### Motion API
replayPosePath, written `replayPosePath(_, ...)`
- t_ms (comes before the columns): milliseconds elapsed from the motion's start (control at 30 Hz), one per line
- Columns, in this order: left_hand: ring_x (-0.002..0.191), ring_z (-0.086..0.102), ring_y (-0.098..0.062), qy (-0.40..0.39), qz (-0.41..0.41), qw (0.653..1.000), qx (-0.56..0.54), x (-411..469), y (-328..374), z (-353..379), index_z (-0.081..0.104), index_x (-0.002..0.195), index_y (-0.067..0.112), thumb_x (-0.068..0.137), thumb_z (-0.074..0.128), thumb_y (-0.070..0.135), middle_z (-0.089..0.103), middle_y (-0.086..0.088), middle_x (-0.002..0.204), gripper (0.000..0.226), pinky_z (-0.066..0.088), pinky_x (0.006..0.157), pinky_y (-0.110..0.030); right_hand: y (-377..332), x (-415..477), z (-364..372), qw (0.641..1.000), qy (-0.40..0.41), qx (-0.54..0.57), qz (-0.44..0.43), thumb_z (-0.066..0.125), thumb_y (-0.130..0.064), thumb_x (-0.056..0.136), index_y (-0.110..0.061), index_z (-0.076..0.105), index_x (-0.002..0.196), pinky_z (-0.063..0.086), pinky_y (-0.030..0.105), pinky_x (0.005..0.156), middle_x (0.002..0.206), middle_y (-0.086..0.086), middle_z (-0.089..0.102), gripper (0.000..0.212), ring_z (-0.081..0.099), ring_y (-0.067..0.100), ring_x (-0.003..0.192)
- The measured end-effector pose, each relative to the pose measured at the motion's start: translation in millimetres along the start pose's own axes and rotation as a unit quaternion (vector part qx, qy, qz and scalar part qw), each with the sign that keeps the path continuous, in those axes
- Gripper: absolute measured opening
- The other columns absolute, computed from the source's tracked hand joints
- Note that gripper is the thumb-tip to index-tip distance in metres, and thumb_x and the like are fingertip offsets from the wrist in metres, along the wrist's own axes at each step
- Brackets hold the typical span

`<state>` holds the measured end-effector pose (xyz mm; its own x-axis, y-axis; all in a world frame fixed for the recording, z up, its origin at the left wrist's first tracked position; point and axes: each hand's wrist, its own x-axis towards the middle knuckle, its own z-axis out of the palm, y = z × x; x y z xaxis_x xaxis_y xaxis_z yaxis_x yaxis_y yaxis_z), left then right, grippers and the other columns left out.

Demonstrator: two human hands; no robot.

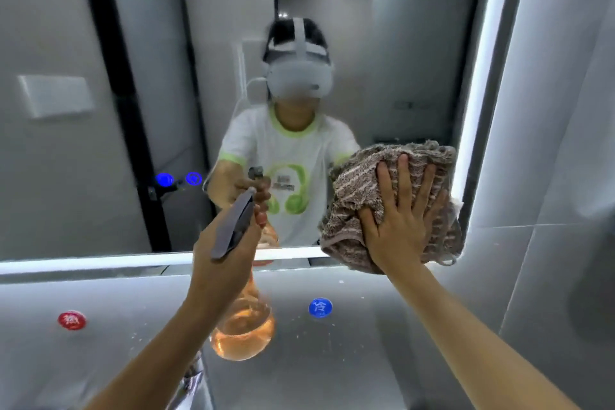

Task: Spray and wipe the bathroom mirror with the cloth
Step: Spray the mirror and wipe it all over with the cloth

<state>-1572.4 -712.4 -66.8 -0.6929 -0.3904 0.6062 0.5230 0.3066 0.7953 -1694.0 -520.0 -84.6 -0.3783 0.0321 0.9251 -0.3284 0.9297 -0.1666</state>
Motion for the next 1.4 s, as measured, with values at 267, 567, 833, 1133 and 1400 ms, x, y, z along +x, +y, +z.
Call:
replayPosePath(267,0.059,0.036,-0.012,0.015,-0.032,0.997,0.067,-14,-36,-67,0.058,0.078,0.059,0.066,0.051,0.040,0.041,0.005,0.058,0.024,0.036,0.060,-0.032,-79,-31,19,0.999,-0.037,-0.005,-0.037,0.010,-0.058,0.091,-0.034,0.010,0.140,-0.008,0.045,0.110,0.147,0.002,0.014,0.055,0.001,0.034,0.136)
replayPosePath(567,0.060,0.040,-0.018,0.022,-0.040,0.996,0.072,-1,-59,-133,0.051,0.074,0.036,0.071,0.052,0.028,0.050,-0.014,0.063,0.008,0.037,0.058,-0.042,-166,-44,34,0.996,-0.016,-0.002,-0.087,0.035,-0.053,0.083,-0.035,0.012,0.139,-0.003,0.047,0.110,0.147,-0.001,0.017,0.063,0.001,0.033,0.136)
replayPosePath(833,0.063,0.050,-0.016,0.051,-0.086,0.994,0.044,10,-65,-217,0.066,0.085,0.008,0.074,0.059,0.026,0.065,-0.027,0.080,0.021,0.040,0.059,-0.033,-272,-59,52,0.986,-0.044,0.001,-0.161,0.032,-0.054,0.084,-0.035,0.012,0.143,-0.009,0.046,0.111,0.148,-0.004,0.013,0.064,-0.024,0.023,0.139)
replayPosePath(1133,0.088,0.064,-0.013,0.116,-0.094,0.989,0.008,27,-98,-335,0.068,0.079,0.049,0.081,0.065,0.022,0.072,0.017,0.078,0.027,0.048,0.087,-0.037,-397,-84,75,0.971,-0.050,-0.009,-0.235,0.034,-0.056,0.085,-0.033,0.008,0.145,-0.008,0.049,0.111,0.155,-0.005,0.001,0.070,-0.022,0.025,0.139)
replayPosePath(1400,0.079,0.063,0.003,0.174,-0.055,0.982,0.036,42,-128,-416,0.065,0.084,0.054,0.077,0.056,0.022,0.070,0.024,0.079,0.035,0.049,0.077,-0.021,-495,-100,91,0.953,-0.057,-0.020,-0.296,0.027,-0.057,0.088,-0.030,0.011,0.145,-0.009,0.047,0.111,0.151,-0.006,0.011,0.065,-0.023,0.025,0.139)
